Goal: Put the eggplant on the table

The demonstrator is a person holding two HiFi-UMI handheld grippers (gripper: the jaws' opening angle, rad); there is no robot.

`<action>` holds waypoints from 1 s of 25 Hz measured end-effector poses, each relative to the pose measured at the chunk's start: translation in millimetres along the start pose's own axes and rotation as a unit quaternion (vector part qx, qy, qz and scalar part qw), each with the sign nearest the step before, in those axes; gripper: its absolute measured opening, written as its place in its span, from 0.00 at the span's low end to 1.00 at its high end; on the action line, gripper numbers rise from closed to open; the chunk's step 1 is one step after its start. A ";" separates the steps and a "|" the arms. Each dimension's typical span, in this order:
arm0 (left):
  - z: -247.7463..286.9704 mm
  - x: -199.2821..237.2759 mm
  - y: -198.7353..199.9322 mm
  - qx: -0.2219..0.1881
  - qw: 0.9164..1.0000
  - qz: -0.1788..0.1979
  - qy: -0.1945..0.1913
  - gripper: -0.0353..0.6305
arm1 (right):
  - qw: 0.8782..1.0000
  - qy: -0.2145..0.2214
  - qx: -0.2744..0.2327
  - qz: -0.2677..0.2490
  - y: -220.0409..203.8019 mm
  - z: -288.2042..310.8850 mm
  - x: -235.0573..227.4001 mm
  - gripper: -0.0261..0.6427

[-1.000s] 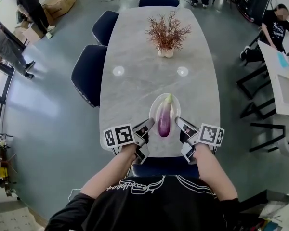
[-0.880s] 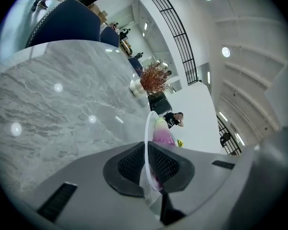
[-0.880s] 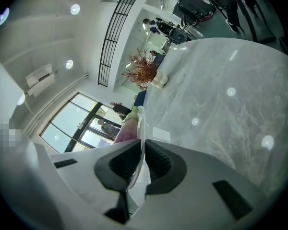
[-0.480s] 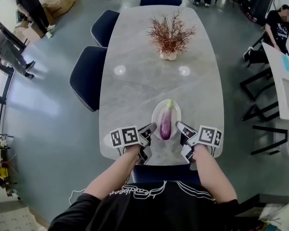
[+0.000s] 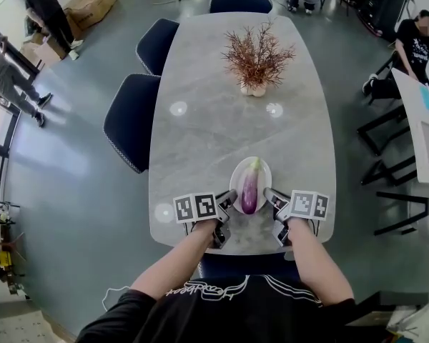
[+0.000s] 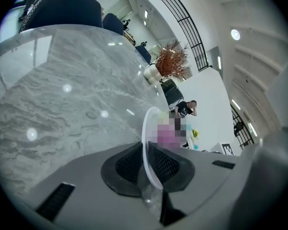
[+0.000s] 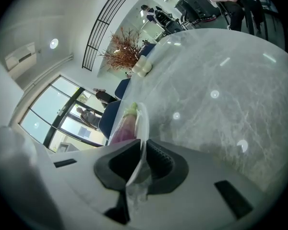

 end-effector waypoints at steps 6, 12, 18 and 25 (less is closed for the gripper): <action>3.7 4.9 -4.4 0.009 0.999 0.021 0.023 0.09 | 1.000 -0.021 0.017 -0.002 -3.0 4.3 -6.3 0.07; 5.9 5.9 -5.6 0.012 0.998 0.033 0.043 0.09 | 0.999 -0.034 0.023 0.011 -6.1 6.6 -12.8 0.07; 8.5 5.4 -8.2 0.023 0.995 0.068 0.070 0.10 | 0.998 -0.051 0.037 0.009 -7.1 7.7 -16.3 0.08; 9.0 -2.0 -8.4 0.016 0.994 0.079 0.066 0.19 | 0.997 -0.067 0.029 -0.007 -4.5 5.6 -16.6 0.08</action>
Point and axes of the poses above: the fingertips, and each gripper's own axes: z forward along the fingers, x to its left, y out of its top, the point moved 2 cm from there along -z, backward along the fingers, and after that the axes turned 12 degrees about y, right-handed, at the moved point
